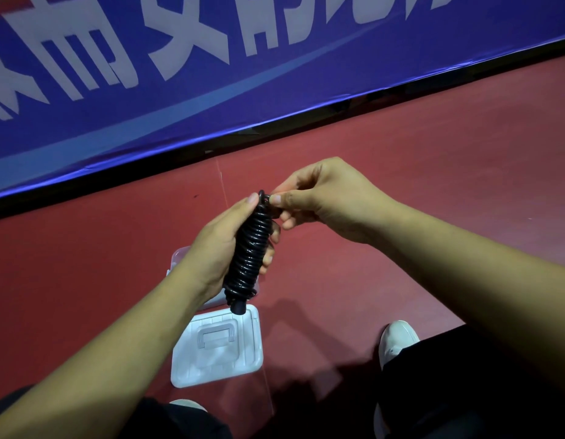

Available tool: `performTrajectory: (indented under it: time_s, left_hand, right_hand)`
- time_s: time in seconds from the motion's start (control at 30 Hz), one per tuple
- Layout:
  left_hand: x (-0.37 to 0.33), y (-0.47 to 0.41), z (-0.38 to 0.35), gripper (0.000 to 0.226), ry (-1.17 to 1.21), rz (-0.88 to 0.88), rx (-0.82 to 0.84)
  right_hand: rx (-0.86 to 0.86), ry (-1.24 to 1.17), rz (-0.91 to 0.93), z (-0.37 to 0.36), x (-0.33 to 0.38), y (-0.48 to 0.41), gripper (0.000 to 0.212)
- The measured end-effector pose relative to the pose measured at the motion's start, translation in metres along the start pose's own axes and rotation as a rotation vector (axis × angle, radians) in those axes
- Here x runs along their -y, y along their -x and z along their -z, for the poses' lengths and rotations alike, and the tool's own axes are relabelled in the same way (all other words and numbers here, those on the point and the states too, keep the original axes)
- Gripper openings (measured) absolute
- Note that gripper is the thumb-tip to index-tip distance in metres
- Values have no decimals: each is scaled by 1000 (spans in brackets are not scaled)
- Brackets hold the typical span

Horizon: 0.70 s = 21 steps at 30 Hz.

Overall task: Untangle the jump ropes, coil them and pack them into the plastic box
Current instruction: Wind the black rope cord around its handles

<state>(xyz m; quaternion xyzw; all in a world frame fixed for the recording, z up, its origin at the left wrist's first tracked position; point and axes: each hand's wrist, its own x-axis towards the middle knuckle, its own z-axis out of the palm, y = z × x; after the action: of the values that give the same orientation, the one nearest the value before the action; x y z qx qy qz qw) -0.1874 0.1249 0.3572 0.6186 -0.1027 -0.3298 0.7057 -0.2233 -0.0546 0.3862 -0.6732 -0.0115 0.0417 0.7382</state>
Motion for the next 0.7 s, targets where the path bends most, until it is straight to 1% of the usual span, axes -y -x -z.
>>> performTrajectory:
  time_s: [0.13,0.2,0.23,0.27,0.37,0.43,0.53,0.6,0.67,0.7]
  left_hand:
    - [-1,-1,4,58,-16,52,54]
    - [-3,-2,6,62,-35,70,75]
    - [-4,-2,7,62,-40,75,86]
    - [-4,-2,7,60,-43,79,97]
    - [-3,-1,8,58,-32,95,118]
    - [-1,-1,8,56,-26,99,124]
    - [2,-1,4,52,-1,69,128]
    - [3,-2,3,54,44,66,115]
    - [0,-2,3,56,104,71,112]
    - [-2,-2,4,56,141,74,119]
  right_hand:
    - [33,27,-11,4,-3,0,5]
    - [68,14,-14,5,-4,-1,24]
    - [92,22,-12,6,-4,-1,30]
    - [117,48,-4,5,-4,-1,32]
    - [123,161,32,5,-3,-1,19]
    - [74,223,60,2,-4,0,10]
    - [-38,308,111,-8,-9,1,6]
    - [-103,300,146,-14,-13,1,6]
    - [-78,215,161,-17,-13,0,2]
    - [-44,169,158,-15,-13,0,7]
